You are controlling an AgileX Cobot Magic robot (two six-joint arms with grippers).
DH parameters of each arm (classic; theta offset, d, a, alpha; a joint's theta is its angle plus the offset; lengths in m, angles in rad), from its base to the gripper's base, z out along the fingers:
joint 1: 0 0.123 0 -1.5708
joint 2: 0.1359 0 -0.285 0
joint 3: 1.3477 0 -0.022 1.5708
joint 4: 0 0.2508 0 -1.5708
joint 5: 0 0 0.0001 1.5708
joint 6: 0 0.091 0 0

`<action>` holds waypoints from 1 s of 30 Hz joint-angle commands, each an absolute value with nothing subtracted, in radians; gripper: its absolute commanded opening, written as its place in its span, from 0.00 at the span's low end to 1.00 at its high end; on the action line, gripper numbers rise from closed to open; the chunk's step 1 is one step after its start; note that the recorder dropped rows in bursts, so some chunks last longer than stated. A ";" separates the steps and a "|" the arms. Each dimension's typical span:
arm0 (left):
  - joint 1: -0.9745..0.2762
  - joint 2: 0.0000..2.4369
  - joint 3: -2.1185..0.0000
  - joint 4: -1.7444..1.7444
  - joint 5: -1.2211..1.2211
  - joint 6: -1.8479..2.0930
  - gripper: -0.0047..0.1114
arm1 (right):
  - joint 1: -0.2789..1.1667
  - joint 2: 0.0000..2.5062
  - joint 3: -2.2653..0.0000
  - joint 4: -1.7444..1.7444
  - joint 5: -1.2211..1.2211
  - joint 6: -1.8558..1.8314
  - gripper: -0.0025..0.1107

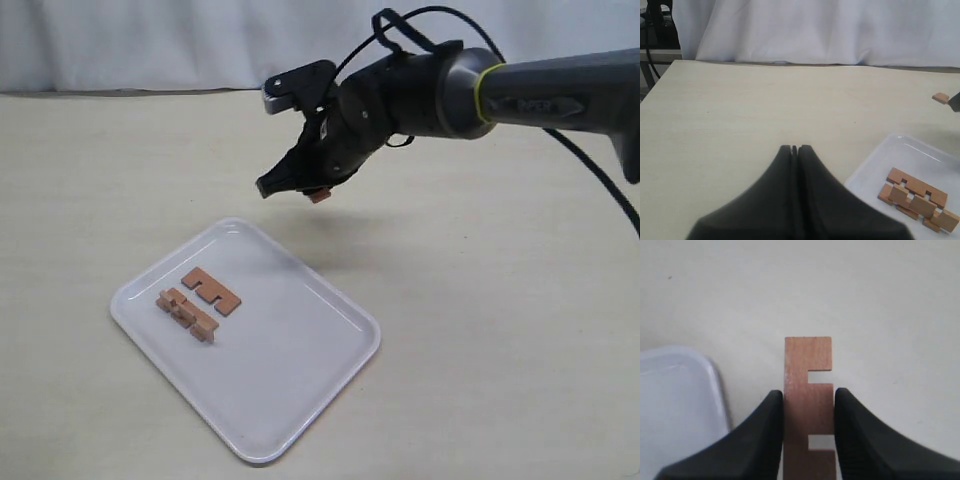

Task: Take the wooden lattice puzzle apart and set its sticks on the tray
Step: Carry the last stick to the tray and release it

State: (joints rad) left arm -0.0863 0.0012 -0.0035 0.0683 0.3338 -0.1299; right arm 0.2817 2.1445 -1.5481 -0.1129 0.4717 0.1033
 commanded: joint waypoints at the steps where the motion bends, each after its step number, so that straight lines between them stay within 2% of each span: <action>1: -0.094 0.000 0.000 0.069 0.323 -0.132 0.04 | 0.368 2.115 -1.471 -0.120 0.431 0.091 0.06; 9: -0.094 0.000 0.000 0.069 0.323 -0.132 0.04 | 0.495 2.117 -1.393 -0.097 0.359 0.146 0.06; 17: -0.094 0.000 0.000 0.069 0.323 -0.132 0.04 | 0.526 2.125 -1.388 -0.014 0.354 0.146 0.07; 19: -0.094 0.000 0.000 0.069 0.323 -0.132 0.04 | 0.526 2.129 -1.388 -0.011 0.361 0.146 0.12; 25: -0.094 0.000 0.000 0.067 0.321 -0.132 0.04 | 0.526 2.132 -1.388 0.000 0.374 0.146 0.36; 30: -0.094 0.000 0.000 0.067 0.321 -0.132 0.04 | 0.526 2.128 -1.394 0.000 0.416 0.146 0.41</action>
State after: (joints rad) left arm -0.0863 0.0012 -0.0035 0.0683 0.3338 -0.1281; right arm 0.5258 2.1327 -1.3911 0.0000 0.3886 0.1431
